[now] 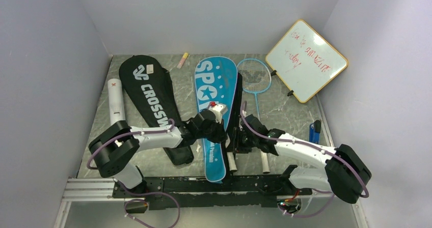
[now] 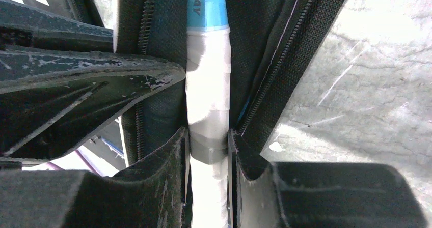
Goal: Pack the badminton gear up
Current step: Place the racket in the racket bag.
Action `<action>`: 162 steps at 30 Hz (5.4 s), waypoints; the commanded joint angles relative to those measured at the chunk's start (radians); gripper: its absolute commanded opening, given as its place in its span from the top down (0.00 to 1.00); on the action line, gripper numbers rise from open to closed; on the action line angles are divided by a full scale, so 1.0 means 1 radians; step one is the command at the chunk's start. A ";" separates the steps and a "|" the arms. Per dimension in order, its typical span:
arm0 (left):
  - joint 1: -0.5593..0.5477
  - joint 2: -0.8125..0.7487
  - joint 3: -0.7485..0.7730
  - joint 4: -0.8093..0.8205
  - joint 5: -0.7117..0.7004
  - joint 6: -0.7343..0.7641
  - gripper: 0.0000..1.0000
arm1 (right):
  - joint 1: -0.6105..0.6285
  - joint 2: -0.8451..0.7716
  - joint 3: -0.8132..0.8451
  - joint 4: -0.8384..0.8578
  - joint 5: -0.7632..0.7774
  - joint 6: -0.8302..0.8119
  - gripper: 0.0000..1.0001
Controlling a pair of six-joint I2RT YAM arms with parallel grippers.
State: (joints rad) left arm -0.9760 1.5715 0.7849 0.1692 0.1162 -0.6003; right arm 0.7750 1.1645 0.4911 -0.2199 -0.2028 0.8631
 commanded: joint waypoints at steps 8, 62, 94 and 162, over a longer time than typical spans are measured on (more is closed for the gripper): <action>-0.063 -0.023 0.016 -0.086 0.025 0.101 0.95 | -0.012 0.027 0.157 0.118 0.067 -0.030 1.00; 0.297 -0.286 -0.168 -0.353 -0.115 0.021 0.68 | -0.016 0.077 -0.068 0.467 0.089 0.105 1.00; 0.300 -0.073 -0.212 -0.135 0.227 0.049 0.95 | 0.048 0.293 -0.014 0.761 -0.010 0.119 1.00; 0.308 -0.233 -0.136 -0.411 -0.079 0.098 0.94 | 0.133 0.220 0.085 0.308 0.291 -0.027 0.97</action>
State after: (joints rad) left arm -0.6647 1.3945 0.6056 -0.1703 0.1375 -0.5228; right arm 0.9157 1.4803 0.5320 0.3145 -0.1005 0.8928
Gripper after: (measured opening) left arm 0.056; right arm 0.014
